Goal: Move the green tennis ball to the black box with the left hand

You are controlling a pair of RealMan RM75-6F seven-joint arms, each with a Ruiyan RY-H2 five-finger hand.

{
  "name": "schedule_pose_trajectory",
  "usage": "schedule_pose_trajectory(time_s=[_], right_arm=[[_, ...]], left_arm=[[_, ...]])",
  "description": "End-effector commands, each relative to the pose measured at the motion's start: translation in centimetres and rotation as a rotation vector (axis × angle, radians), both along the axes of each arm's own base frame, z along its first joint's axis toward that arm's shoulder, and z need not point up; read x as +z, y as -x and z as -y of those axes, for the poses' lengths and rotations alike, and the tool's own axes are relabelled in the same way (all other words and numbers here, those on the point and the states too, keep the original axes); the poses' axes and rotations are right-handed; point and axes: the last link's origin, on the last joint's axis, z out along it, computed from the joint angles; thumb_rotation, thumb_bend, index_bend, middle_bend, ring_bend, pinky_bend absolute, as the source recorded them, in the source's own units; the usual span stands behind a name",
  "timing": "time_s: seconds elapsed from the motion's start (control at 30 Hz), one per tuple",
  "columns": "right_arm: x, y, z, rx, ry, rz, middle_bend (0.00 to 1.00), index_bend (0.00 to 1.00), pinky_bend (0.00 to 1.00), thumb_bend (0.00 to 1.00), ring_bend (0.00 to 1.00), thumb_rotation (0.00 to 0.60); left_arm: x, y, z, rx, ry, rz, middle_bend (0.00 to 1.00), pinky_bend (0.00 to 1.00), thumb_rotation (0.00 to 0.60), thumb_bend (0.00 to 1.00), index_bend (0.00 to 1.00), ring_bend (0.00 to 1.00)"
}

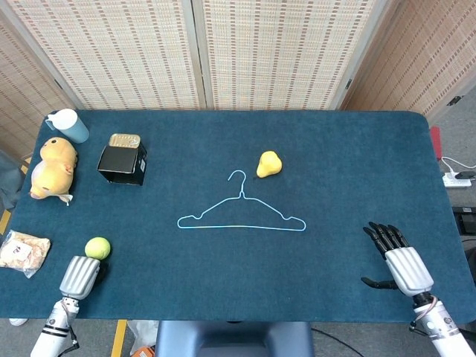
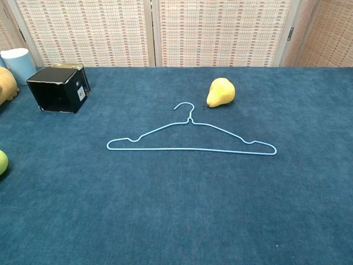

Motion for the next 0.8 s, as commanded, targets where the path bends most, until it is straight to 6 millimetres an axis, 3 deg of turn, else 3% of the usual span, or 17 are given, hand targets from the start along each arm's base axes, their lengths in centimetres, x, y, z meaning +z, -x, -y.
schedule_pose_trajectory(time_s=[0.03,0.8], right_arm=[[-0.1,-0.1,0.0,0.001,-0.003,-0.002,0.00,0.00,0.00,0.00,0.00,0.600],[-0.4,-0.2,0.2,-0.010,0.000,-0.019,0.00,0.00,0.00,0.00,0.00,0.600]], left_arm=[[-0.1,-0.3,-0.7,-0.009,-0.002,0.000,1.00,1.00,0.600,0.73,1.00,1.00],[-0.2,-1.6,-4.6,-0.027,0.017,0.001,1.00,1.00,0.600,0.75,1.00,1.00]])
